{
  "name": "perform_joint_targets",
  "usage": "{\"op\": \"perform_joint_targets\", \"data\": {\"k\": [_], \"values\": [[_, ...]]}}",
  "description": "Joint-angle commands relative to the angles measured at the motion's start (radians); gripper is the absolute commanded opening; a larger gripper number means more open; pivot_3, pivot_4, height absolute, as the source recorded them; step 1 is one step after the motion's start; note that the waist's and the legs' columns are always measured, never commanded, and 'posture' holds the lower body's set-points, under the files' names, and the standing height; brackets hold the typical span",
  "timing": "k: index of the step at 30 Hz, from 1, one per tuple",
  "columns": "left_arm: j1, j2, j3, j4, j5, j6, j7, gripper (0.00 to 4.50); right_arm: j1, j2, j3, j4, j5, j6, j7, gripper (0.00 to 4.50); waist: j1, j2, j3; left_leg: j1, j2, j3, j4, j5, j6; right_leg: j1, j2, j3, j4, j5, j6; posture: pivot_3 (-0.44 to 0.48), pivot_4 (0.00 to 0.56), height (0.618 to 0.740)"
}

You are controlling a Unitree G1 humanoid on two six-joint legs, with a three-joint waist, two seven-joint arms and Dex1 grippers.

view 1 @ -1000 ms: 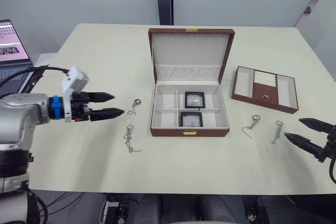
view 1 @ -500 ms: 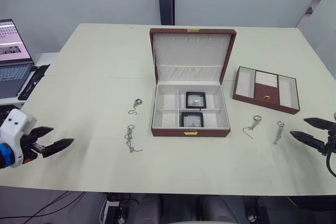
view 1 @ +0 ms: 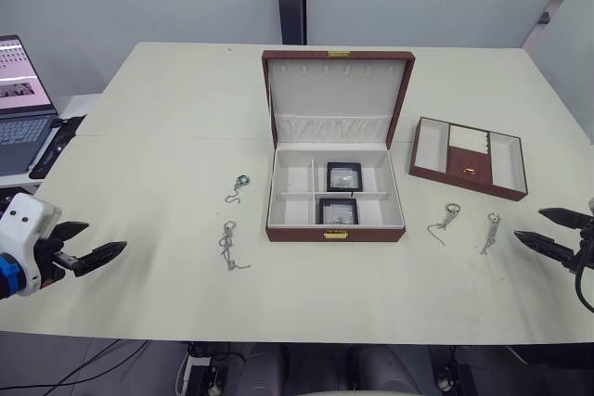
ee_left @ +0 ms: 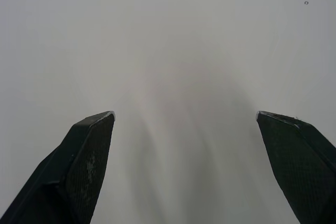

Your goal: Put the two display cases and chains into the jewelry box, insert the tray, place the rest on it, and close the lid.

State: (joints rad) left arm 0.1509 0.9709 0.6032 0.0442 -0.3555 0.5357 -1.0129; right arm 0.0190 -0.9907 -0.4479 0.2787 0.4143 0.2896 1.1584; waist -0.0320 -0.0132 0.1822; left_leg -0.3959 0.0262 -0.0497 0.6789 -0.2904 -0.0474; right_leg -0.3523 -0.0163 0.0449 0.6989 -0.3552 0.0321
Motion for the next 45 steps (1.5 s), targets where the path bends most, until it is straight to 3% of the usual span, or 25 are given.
{"op": "perform_joint_targets", "data": {"k": [1,7,12,17,22,31,40,45], "values": [[-0.008,0.015,0.017,-0.027,-0.016,-0.003,0.005,4.49,0.002,-0.007,-0.022,-0.014,0.006,-0.015,0.005,4.5,0.0,0.0,0.0,0.0,0.0,0.0,0.0,0.0,0.0,0.0,0.0,0.0,0.0,0.0,0.0,0.0,0.15,0.74],[-0.015,-0.001,0.023,-0.051,-0.023,0.003,0.023,4.49,0.011,0.006,-0.032,-0.081,0.046,0.021,0.011,4.5,0.0,0.0,0.0,0.0,0.0,0.0,0.0,0.0,0.0,0.0,0.0,0.0,0.0,0.0,0.0,0.0,0.15,0.74],[-0.027,-0.078,0.04,-0.182,-0.09,0.029,0.084,4.49,0.017,0.035,-0.024,-0.295,0.164,0.135,0.02,4.5,0.002,0.0,0.0,0.0,0.0,0.0,0.0,0.0,0.0,0.0,0.0,0.0,0.0,0.0,0.0,0.0,0.15,0.74],[-0.001,-0.2,0.019,-0.359,-0.143,0.054,0.189,4.49,-0.023,0.051,0.026,-0.539,0.273,0.243,-0.008,4.5,0.003,0.0,0.0,-0.001,0.0,-0.001,0.0,0.0,0.0,0.0,0.0,0.0,0.0,0.0,0.0,0.0,0.15,0.74],[0.025,-0.407,-0.079,-0.522,-0.132,0.047,0.377,4.49,-0.119,0.065,0.135,-0.701,0.335,0.299,-0.043,4.5,0.003,0.001,-0.001,0.0,0.0,-0.002,0.001,0.0,0.0,0.001,0.0,0.001,0.0,0.0,0.0,0.0,0.15,0.74],[0.099,-0.658,-0.321,-0.675,-0.013,0.051,0.669,4.49,-0.217,0.073,0.216,-0.743,0.345,0.329,-0.059,4.5,0.008,-0.001,-0.001,-0.002,-0.001,-0.004,0.001,0.0,0.0,0.002,-0.001,0.001,-0.001,0.0,0.0,0.0,0.15,0.74],[0.132,-0.734,-0.482,-0.636,0.145,-0.013,0.801,4.49,-0.247,0.078,0.255,-0.749,0.344,0.335,-0.066,4.5,0.007,-0.001,-0.001,-0.001,-0.001,-0.003,0.001,0.0,0.0,0.002,-0.001,0.0,-0.001,0.0,0.0,0.0,0.15,0.74],[0.112,-0.747,-0.482,-0.609,0.17,0.009,0.848,4.49,-0.252,0.078,0.259,-0.76,0.351,0.341,-0.074,4.5,0.008,-0.001,-0.001,-0.001,-0.001,-0.003,0.001,0.0,0.0,0.002,-0.001,0.0,-0.001,0.0,0.0,0.0,0.15,0.74]]}}
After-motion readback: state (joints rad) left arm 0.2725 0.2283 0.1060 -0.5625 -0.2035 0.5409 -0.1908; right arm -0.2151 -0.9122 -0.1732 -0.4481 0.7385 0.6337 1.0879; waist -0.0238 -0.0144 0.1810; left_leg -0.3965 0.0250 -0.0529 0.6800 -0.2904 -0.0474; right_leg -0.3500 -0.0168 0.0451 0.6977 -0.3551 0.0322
